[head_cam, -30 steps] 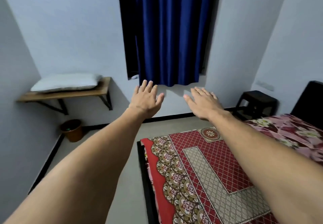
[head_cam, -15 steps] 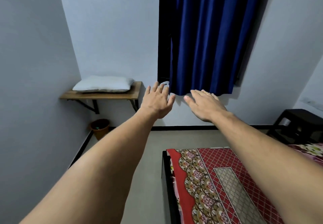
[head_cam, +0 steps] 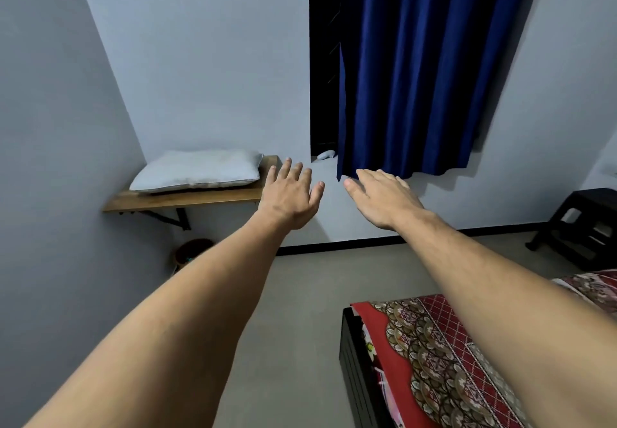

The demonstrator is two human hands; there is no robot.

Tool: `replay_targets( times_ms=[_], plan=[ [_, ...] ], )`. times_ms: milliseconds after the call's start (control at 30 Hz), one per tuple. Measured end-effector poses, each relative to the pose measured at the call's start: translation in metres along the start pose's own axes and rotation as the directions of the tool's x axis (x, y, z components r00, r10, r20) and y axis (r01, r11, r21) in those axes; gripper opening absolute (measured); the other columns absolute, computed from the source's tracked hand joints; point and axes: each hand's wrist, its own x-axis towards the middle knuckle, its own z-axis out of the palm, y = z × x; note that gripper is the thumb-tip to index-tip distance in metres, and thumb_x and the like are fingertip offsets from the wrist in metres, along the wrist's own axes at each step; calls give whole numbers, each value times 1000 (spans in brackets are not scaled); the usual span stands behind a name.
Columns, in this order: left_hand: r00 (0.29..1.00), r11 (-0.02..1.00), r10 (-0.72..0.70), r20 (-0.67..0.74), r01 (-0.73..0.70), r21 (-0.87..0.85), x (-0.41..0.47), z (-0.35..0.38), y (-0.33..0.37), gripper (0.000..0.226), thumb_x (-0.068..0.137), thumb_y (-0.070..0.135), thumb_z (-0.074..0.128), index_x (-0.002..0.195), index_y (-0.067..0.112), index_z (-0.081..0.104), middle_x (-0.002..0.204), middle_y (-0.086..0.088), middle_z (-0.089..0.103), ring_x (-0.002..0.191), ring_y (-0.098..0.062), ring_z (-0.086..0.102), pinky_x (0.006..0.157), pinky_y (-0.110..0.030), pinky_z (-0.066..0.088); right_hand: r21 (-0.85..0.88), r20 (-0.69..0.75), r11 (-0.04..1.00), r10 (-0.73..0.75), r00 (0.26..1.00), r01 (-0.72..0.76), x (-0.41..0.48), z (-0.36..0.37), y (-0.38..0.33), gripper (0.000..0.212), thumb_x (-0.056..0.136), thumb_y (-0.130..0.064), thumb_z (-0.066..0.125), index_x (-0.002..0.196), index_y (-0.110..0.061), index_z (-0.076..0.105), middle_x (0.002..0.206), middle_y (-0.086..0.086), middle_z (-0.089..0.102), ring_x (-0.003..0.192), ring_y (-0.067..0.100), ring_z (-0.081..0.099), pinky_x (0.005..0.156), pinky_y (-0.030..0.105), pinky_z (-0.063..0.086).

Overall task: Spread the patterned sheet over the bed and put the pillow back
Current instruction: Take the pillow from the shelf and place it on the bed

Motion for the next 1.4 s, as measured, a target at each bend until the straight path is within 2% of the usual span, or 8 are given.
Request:
replay_targets(
  times_ms=[167, 300, 500, 600, 700, 767, 1067, 1400],
  plan=[
    [999, 1000, -28, -32, 28, 4, 34, 4, -37, 66, 103, 51, 15, 155, 12, 29, 164, -9, 23, 154, -25, 5, 124, -48, 4, -2, -22, 999, -32, 999, 32, 46, 7, -22, 63, 105, -55, 19, 151, -17, 40, 155, 2, 43, 146, 23, 32, 121, 45, 20],
    [998, 998, -53, -37, 55, 35, 63, 9, -68, 66, 103, 50, 16, 155, 12, 29, 164, -9, 23, 154, -26, 5, 124, -47, 4, 25, -46, 997, -73, 996, 75, 94, 19, -40, 61, 104, -56, 19, 143, -17, 46, 146, 5, 52, 138, 25, 41, 118, 46, 27],
    [989, 987, -146, -5, 146, 60, 108, 29, -123, 65, 103, 51, 17, 154, 13, 31, 163, -9, 24, 154, -28, 8, 123, -49, 9, -7, -20, 982, -189, 982, 189, 168, 42, -58, 63, 105, -55, 19, 146, -14, 44, 149, 4, 49, 139, 24, 40, 117, 47, 28],
    [977, 976, -212, -7, 212, 56, 143, 42, -152, 62, 103, 51, 20, 149, 13, 38, 160, -9, 32, 152, -29, 14, 121, -49, 14, -18, -8, 971, -238, 971, 238, 223, 52, -61, 63, 104, -56, 20, 145, -15, 44, 147, 2, 50, 138, 23, 41, 117, 48, 28],
    [962, 959, -273, 10, 272, 84, 180, 52, -179, 62, 102, 53, 19, 139, 13, 47, 151, -9, 43, 148, -30, 24, 118, -50, 22, -29, 4, 958, -287, 958, 287, 276, 58, -64, 63, 105, -56, 21, 151, -16, 39, 156, 3, 42, 144, 24, 34, 119, 45, 23],
    [941, 939, -339, 13, 337, 73, 208, 58, -196, 62, 101, 53, 19, 138, 13, 49, 150, -9, 45, 147, -30, 26, 117, -50, 23, -21, 24, 951, -308, 951, 309, 313, 61, -64, 66, 105, -56, 21, 156, -16, 32, 162, 2, 33, 150, 23, 27, 122, 44, 19],
    [857, 852, -514, -40, 515, 93, 292, 83, -257, 59, 101, 49, 20, 134, 12, 52, 148, -10, 46, 143, -30, 31, 114, -49, 27, 62, 79, 921, -390, 917, 386, 456, 93, -85, 66, 105, -57, 22, 158, -17, 28, 166, 2, 25, 153, 22, 19, 125, 43, 13],
    [689, 692, -720, -77, 721, -20, 358, 124, -350, 61, 101, 50, 19, 135, 9, 51, 150, -13, 44, 143, -34, 31, 113, -51, 29, 45, 90, 872, -490, 867, 488, 580, 128, -138, 63, 106, -54, 24, 154, -16, 35, 161, 2, 34, 149, 24, 27, 122, 42, 19]
  ],
)
